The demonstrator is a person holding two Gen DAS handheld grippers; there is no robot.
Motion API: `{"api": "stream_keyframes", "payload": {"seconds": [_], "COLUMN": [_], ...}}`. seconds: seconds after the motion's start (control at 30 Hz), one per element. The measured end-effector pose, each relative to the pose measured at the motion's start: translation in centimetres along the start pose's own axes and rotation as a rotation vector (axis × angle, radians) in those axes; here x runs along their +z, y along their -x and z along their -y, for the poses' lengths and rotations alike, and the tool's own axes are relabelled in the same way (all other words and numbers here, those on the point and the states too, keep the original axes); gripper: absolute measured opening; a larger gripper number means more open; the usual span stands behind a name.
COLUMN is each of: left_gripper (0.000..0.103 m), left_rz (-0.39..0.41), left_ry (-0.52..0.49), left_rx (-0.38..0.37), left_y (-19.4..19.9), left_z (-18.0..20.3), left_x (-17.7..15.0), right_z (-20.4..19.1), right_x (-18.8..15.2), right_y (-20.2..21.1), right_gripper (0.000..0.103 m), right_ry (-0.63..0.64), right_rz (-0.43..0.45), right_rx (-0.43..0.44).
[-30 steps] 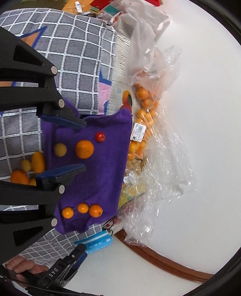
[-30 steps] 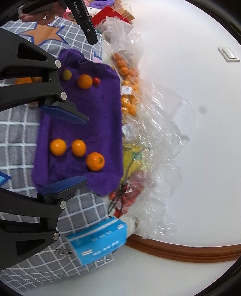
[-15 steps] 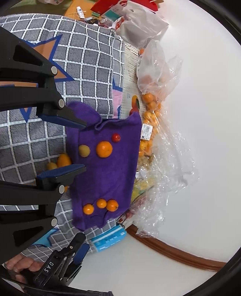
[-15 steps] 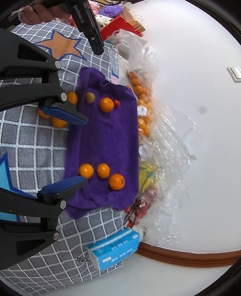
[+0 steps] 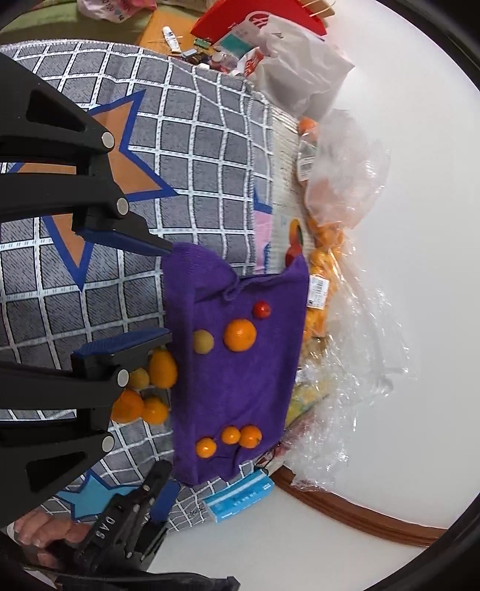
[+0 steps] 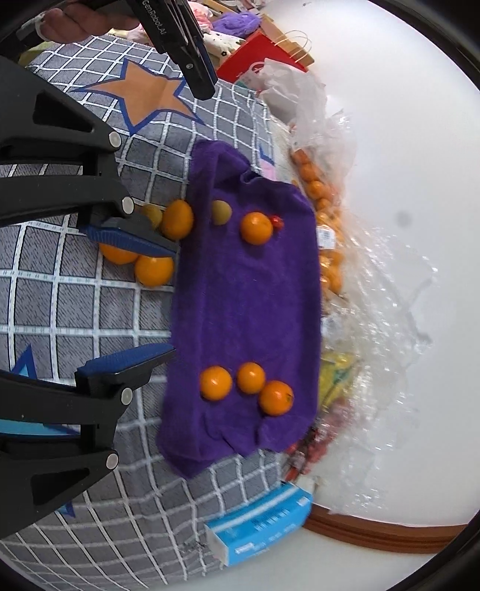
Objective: Organize fruits
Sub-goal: 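Withdraw both tools and move the right tool toward a large orange, then close the right tool on the large orange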
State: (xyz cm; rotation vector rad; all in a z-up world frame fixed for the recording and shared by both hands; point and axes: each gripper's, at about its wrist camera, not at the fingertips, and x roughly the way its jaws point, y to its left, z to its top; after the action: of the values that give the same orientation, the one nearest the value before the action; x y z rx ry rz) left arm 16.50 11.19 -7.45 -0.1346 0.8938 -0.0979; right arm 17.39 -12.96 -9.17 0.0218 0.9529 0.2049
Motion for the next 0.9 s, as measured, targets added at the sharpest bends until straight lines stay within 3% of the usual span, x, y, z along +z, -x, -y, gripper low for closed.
{"api": "stream_keyframes", "payload": {"seconds": [0.27,0.53,0.6,0.9], "left_gripper": [0.054,0.055,0.055,0.055], "left_rz": [-0.031,-0.058,-0.062,-0.069], "left_ry": [0.058,0.111,0.122,0.083], "left_rx": [-0.007,-0.008,-0.004,0.006], "left_y": [-1.3,-2.0,-2.1,-2.0], "left_z": [-2.0,-3.4,-3.6,-1.9], "left_x": [-0.5,-1.0,-1.2,-2.0], "right_z": [-2.4,-3.4,-3.5,-2.9], "right_x": [-1.6,-3.2,-3.6,-4.1], "right_y": [-3.0,-5.8,-6.2,-4.0], "right_gripper": [0.056,0.055,0.045,0.043], "right_ry": [0.026,0.012,0.013,0.051], "right_rz": [-0.053,-0.095,-0.103,-0.050], "right_rx": [0.062,0.094,0.095,0.071]}}
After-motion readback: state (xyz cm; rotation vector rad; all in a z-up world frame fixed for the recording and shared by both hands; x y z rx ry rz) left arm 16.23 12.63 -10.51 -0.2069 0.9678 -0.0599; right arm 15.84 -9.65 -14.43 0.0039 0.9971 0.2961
